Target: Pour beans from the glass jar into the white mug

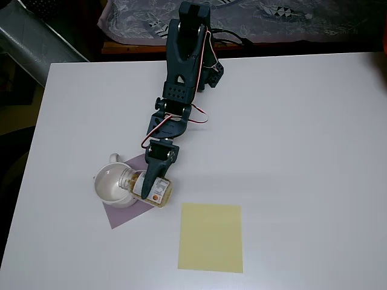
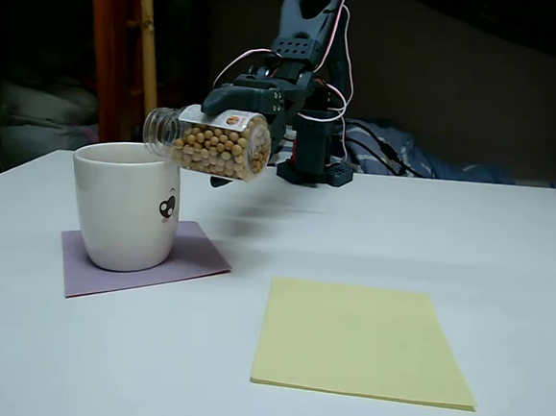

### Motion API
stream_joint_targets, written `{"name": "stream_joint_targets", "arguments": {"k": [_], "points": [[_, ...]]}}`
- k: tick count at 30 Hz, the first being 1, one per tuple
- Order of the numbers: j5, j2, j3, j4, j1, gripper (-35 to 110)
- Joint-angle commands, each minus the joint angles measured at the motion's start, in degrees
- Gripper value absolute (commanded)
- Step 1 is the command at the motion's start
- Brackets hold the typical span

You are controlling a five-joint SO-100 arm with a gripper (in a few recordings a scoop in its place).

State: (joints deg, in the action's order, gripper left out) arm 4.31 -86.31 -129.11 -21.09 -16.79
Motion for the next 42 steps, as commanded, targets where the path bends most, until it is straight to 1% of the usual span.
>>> {"name": "stream_joint_targets", "arguments": {"k": [1,7,28,42], "points": [[2.9,-1.41,0.97,1.58,-0.62,0],[3.52,-1.23,1.58,2.55,-0.44,0],[12.3,-2.02,2.9,7.91,-0.09,1],[13.45,-2.37,4.39,10.37,0.53,2]]}}
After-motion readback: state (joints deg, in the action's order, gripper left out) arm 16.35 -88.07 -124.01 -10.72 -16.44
